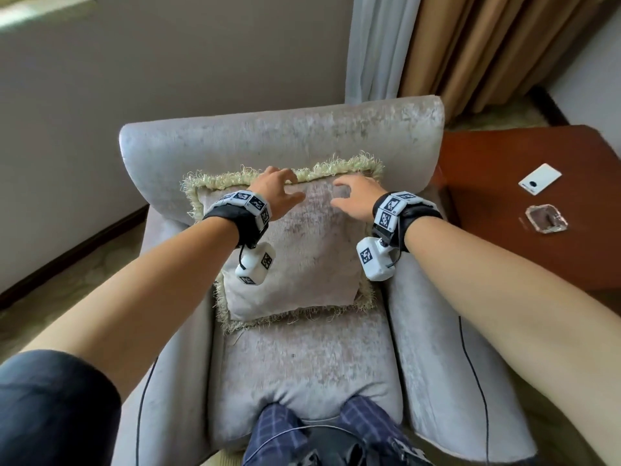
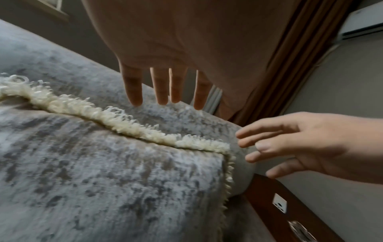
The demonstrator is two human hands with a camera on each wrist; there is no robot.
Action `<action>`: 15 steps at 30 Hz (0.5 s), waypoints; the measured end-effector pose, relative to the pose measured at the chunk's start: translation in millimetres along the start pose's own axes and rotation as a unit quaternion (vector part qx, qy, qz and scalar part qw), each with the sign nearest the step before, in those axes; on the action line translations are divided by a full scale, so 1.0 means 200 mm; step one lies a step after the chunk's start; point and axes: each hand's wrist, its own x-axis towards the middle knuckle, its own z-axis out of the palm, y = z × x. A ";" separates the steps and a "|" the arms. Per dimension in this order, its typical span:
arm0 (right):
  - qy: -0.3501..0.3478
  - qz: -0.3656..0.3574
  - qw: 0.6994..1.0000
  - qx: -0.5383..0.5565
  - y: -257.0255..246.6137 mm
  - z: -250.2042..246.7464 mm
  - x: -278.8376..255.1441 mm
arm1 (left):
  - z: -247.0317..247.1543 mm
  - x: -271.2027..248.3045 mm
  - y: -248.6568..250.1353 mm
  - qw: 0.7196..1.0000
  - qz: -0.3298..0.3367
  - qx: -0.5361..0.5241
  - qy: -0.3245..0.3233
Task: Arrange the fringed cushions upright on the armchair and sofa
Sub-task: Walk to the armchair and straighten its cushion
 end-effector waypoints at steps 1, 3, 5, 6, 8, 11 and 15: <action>0.002 0.003 1.000 0.008 0.01 -0.01 -0.07 | 0.00 -0.04 0.06 1.000 0.016 0.001 -0.001; 0.011 0.014 1.000 0.019 0.03 -0.07 -0.22 | -0.03 -0.12 0.20 0.999 0.036 0.002 -0.015; 0.032 0.037 0.998 0.040 0.07 -0.16 -0.39 | -0.04 -0.21 0.36 0.998 0.046 0.000 -0.038; 0.048 0.052 0.996 0.050 0.10 -0.20 -0.48 | -0.06 -0.25 0.44 0.997 0.055 0.001 -0.047; 0.085 0.088 0.990 0.073 0.16 -0.29 -0.72 | -0.07 -0.32 0.65 0.993 0.101 0.004 -0.063; 0.132 0.141 0.977 0.092 0.27 -0.36 -1.07 | -0.04 -0.44 0.95 0.983 0.165 0.011 -0.079; 0.211 0.264 0.934 0.115 0.50 -0.36 -1.74 | 0.17 -0.75 1.46 0.945 0.289 0.043 -0.147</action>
